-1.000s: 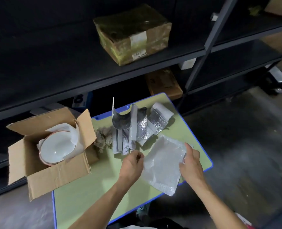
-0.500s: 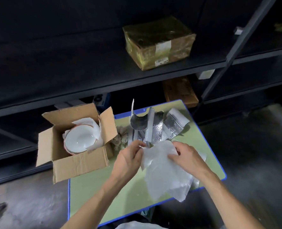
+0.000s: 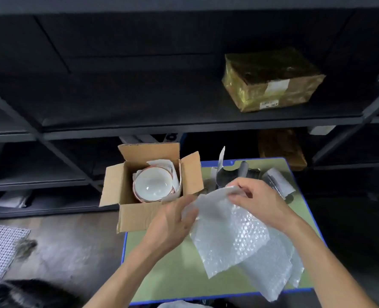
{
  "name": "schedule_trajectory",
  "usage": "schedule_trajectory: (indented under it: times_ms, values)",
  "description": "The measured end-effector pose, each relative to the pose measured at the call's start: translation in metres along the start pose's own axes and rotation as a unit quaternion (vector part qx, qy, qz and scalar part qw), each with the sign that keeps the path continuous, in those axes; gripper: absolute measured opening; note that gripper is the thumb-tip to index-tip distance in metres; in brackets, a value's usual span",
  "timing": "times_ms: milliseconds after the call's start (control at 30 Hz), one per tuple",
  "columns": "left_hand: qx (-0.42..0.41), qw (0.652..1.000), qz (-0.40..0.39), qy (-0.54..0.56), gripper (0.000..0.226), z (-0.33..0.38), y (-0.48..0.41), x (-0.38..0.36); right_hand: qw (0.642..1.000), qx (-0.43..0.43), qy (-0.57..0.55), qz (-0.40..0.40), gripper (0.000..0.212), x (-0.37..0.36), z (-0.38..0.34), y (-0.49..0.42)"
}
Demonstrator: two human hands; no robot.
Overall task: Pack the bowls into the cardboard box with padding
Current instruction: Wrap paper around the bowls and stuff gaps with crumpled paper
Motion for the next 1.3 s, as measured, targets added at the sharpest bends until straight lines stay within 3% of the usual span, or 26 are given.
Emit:
schedule_trajectory:
  times_ms: [267, 400, 533, 733, 833, 1100, 1300]
  values:
    - [0.051, 0.982, 0.147, 0.111, 0.014, -0.046, 0.016, 0.079, 0.998, 0.002, 0.007, -0.057, 0.018, -0.027, -0.063, -0.024]
    - [0.058, 0.983, 0.137, 0.108, 0.016, -0.067, 0.026, 0.096, 0.998, 0.02, 0.055, -0.036, 0.016, -0.04, -0.094, -0.039]
    - [0.053, 0.987, 0.136, 0.069, 0.025, -0.08, 0.029, 0.109, 0.992, 0.085, 0.086, 0.024, 0.029, -0.047, -0.143, -0.048]
    - [0.069, 0.984, 0.15, 0.061, 0.032, -0.104, 0.027, 0.127, 0.969, 0.169, 0.164, 0.069, 0.03, -0.077, -0.211, -0.071]
    - [0.067, 0.984, 0.147, 0.071, 0.041, -0.117, 0.021, 0.132, 0.955, 0.198, 0.214, 0.051, 0.033, -0.099, -0.233, -0.081]
    - [0.06, 0.987, 0.146, 0.032, 0.059, -0.12, 0.021, 0.126, 0.97, 0.166, 0.179, -0.016, 0.049, -0.126, -0.22, -0.111]
    - [0.047, 0.98, 0.192, -0.034, 0.069, -0.11, 0.012, 0.128, 0.981, 0.136, 0.111, -0.084, 0.037, -0.132, -0.217, -0.122]
Point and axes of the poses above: each hand's wrist, its own y-axis away from the middle knuckle, its own x-axis out of the back of the hand, z = x × y, the point moved 8 cm from there along -y, towards the middle knuckle, and after that the axes turned 8 degrees about -x, right-handed, at the moved point
